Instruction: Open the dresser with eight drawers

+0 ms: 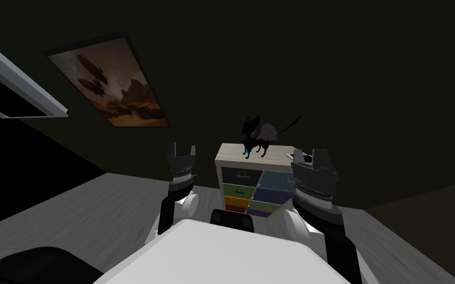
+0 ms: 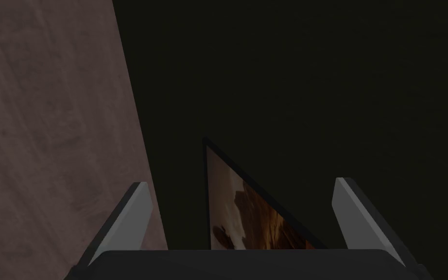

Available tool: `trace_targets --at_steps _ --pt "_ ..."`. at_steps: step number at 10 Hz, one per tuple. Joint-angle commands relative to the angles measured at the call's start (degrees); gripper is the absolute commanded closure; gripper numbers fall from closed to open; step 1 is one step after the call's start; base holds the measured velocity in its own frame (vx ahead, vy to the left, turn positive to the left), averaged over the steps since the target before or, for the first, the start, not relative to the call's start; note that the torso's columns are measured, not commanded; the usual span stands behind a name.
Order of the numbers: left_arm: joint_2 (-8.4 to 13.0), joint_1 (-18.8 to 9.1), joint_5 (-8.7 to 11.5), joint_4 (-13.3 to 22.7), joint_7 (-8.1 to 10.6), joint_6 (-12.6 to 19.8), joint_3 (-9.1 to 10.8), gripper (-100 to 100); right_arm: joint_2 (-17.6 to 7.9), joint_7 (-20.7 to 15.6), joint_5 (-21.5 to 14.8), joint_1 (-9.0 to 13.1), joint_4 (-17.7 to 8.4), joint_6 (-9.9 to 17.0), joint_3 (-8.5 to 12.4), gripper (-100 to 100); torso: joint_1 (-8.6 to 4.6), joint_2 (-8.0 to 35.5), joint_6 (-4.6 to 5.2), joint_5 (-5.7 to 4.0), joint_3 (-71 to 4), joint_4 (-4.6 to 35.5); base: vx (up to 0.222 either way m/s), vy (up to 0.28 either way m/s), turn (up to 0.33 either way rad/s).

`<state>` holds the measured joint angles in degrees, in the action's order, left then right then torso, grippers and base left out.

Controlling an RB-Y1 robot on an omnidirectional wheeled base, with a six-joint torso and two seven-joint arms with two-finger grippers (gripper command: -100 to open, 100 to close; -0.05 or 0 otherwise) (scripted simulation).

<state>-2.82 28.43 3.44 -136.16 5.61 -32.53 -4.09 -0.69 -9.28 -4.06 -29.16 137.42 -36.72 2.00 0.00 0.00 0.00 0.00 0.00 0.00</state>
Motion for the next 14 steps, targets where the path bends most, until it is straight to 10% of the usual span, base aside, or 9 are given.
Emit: trace_targets --at_steps 1,9,10,14 --pt "0.0 0.0 0.0 0.0 0.00 0.0 0.00 0 0.0 0.0 0.0 0.0 0.0 0.0 0.0 0 0.00 2.3 0.00 0.00 -4.7 2.3 0.000 0.000 0.000" --pt "0.0 0.0 0.0 0.0 0.00 0.0 0.00 0 0.0 0.0 0.0 0.0 0.0 0.0 0.0 0 0.00 35.4 0.00 0.00 -70.7 35.4 0.000 0.000 0.000" --pt "0.0 0.0 0.0 0.0 0.00 0.0 0.00 0 -2.4 2.9 1.0 -0.9 -0.8 -1.0 -0.3 -100 0.00 39.6 0.00 0.00 -79.2 39.6 0.019 0.002 0.077" --pt "0.0 0.0 0.0 0.0 0.00 0.0 0.00 0 -4.5 7.4 2.3 -2.2 -2.0 -2.4 -0.6 -100 0.00 42.3 0.00 0.00 -84.6 42.3 0.009 0.000 0.051"
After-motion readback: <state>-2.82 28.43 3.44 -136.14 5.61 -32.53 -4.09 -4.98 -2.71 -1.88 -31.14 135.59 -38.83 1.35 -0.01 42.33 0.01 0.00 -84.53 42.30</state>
